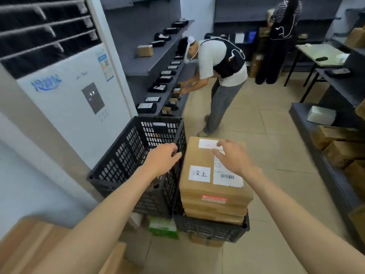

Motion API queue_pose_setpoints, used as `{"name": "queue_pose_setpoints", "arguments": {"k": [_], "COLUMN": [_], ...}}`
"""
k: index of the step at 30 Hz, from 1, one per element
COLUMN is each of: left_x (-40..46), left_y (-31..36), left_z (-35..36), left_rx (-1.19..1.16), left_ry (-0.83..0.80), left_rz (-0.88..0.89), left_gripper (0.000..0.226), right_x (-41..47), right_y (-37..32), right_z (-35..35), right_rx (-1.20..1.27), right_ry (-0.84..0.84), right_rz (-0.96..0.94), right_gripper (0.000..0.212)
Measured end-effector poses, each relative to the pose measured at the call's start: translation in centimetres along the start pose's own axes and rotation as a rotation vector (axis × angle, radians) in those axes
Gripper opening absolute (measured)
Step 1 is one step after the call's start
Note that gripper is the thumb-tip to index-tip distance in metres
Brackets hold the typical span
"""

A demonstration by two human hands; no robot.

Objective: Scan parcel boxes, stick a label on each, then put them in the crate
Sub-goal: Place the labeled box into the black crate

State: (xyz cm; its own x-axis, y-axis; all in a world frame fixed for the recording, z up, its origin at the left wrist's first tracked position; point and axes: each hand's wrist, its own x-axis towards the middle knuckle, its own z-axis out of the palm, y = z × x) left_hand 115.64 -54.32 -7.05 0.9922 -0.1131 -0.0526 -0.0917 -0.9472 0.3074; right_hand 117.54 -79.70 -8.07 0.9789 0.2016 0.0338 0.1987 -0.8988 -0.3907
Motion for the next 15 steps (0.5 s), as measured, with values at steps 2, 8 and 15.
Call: {"name": "queue_pose_setpoints", "arguments": {"k": [2,8,15], "left_x": [-2.3,-13.1,-35.0], "left_y": [-1.6,-9.0,-17.5], "left_z": [-2.1,-8.1,-12.5], "left_rx": [0.085,0.21,0.261], "left_ry": [0.03,0.148,0.292], "left_rz": [-0.023,-0.229,-0.551], "left_gripper": [0.043,0.045,0.049], "right_x": [0.5,-0.8,-10.5], "right_y": [-4.0,-18.3,-37.1], "right_z": [-0.2,1.4,5.7], "right_rx": [-0.105,-0.194,-0.143], "right_ry": [-0.022,-0.065,-0.13], "right_rz": [-0.133,-0.533,-0.908], "right_gripper": [0.04,0.04,0.042]}}
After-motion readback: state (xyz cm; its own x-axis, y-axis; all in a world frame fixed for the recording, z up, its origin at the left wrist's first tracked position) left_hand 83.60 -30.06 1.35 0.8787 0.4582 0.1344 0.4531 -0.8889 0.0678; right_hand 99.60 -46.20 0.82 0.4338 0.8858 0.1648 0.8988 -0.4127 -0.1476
